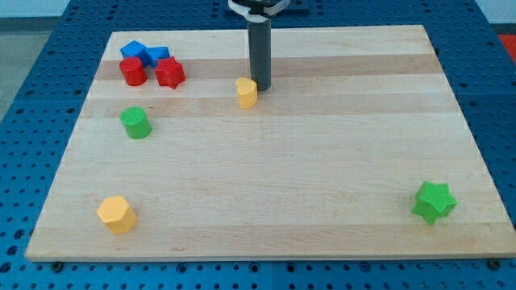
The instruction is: Push the heart into the green circle
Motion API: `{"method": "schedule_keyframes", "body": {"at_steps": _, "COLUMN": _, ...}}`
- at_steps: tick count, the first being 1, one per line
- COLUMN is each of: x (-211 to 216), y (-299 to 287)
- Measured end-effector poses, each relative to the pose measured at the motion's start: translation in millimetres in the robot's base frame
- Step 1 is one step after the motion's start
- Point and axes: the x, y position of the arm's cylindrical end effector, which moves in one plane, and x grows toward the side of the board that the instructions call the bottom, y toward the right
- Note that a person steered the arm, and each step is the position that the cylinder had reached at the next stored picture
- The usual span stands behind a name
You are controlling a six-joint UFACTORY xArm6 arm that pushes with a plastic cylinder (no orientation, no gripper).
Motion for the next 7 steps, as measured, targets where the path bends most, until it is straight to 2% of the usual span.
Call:
{"method": "schedule_keyframes", "body": {"at_steps": 4, "x": 73, "y": -79}}
{"method": "schedule_keyframes", "body": {"at_steps": 5, "x": 81, "y": -20}}
{"method": "schedule_keyframes", "body": {"at_steps": 7, "x": 94, "y": -18}}
